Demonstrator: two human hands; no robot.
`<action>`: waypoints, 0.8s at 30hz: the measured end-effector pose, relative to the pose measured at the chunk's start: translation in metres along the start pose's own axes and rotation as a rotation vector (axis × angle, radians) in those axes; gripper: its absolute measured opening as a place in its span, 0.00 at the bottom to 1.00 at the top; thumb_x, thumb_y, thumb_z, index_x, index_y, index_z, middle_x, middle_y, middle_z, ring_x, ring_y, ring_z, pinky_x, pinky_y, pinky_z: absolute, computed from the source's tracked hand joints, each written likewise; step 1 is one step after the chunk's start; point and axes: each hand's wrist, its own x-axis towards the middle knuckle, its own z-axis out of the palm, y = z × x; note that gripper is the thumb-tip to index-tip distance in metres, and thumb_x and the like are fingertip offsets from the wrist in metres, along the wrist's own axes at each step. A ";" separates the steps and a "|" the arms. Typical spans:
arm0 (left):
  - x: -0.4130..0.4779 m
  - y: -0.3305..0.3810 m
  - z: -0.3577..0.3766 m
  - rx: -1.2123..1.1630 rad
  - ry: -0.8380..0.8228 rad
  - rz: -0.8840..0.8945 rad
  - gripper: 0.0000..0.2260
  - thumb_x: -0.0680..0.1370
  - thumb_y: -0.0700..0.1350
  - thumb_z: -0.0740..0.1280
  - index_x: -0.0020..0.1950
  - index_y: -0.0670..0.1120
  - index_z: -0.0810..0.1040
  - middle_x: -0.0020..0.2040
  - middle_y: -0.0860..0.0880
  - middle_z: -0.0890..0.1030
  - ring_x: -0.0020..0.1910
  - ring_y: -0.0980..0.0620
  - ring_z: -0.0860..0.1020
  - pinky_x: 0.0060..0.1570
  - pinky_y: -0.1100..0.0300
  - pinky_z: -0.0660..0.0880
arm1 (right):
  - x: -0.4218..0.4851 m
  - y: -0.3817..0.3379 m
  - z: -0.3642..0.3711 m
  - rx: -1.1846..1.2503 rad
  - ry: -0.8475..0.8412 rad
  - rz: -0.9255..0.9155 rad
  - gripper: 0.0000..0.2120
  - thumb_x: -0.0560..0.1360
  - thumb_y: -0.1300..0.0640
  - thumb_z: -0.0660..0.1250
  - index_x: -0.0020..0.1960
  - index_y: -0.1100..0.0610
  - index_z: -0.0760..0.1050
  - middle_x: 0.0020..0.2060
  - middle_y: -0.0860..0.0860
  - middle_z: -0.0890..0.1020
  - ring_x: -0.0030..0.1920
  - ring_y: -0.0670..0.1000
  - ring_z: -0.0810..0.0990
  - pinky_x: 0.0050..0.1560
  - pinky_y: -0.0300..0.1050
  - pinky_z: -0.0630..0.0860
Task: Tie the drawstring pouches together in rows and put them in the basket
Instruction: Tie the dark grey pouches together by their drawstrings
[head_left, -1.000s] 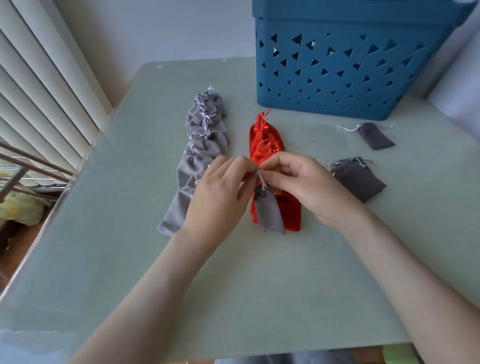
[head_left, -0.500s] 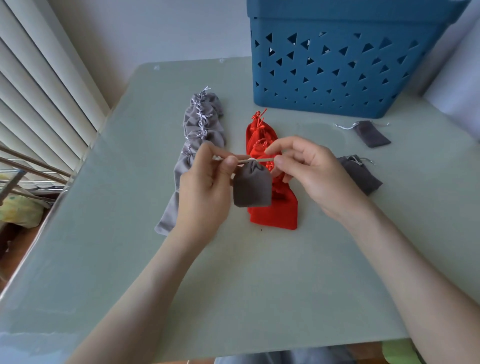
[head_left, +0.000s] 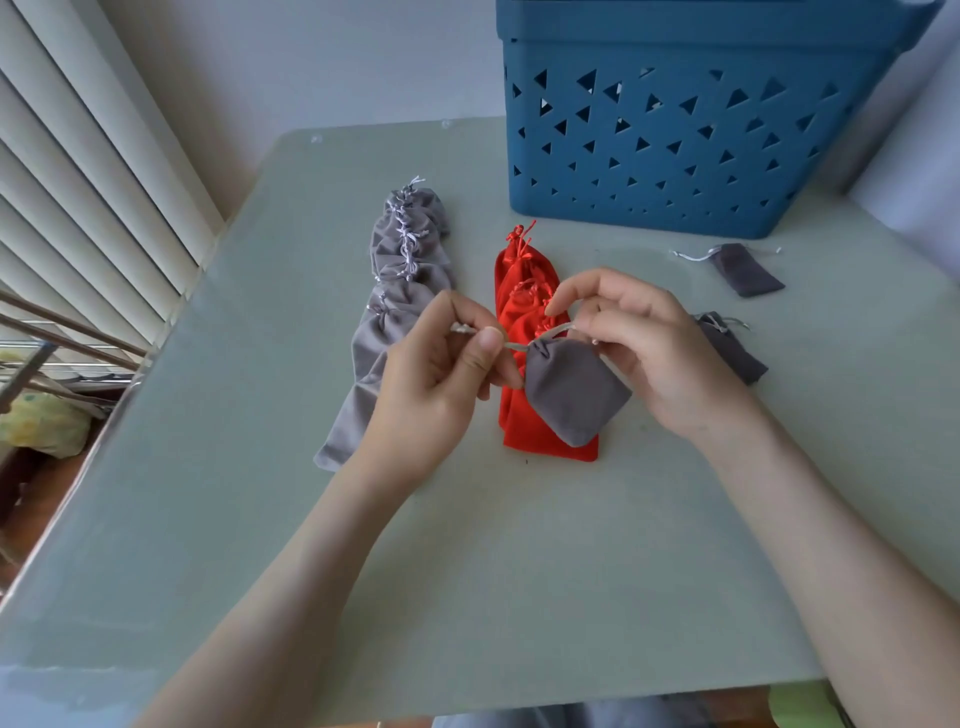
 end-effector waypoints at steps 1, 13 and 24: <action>0.000 0.001 -0.001 -0.014 -0.015 -0.006 0.06 0.79 0.39 0.59 0.42 0.46 0.69 0.31 0.51 0.80 0.29 0.61 0.76 0.33 0.68 0.70 | -0.001 0.001 0.001 0.007 -0.043 -0.014 0.09 0.71 0.62 0.59 0.45 0.56 0.77 0.30 0.47 0.75 0.36 0.46 0.70 0.38 0.36 0.65; -0.002 0.006 -0.001 -0.081 -0.193 -0.065 0.03 0.77 0.39 0.63 0.43 0.43 0.74 0.32 0.54 0.77 0.32 0.58 0.73 0.35 0.69 0.70 | -0.009 -0.004 0.007 -0.169 -0.275 0.036 0.17 0.74 0.55 0.63 0.49 0.71 0.75 0.28 0.44 0.72 0.28 0.47 0.63 0.30 0.42 0.58; 0.002 -0.001 0.000 -0.004 0.000 -0.072 0.04 0.77 0.40 0.65 0.48 0.49 0.76 0.33 0.56 0.77 0.35 0.55 0.76 0.38 0.64 0.74 | -0.010 -0.005 0.009 -0.167 -0.262 0.012 0.02 0.73 0.58 0.65 0.42 0.55 0.74 0.32 0.52 0.70 0.32 0.47 0.66 0.33 0.36 0.65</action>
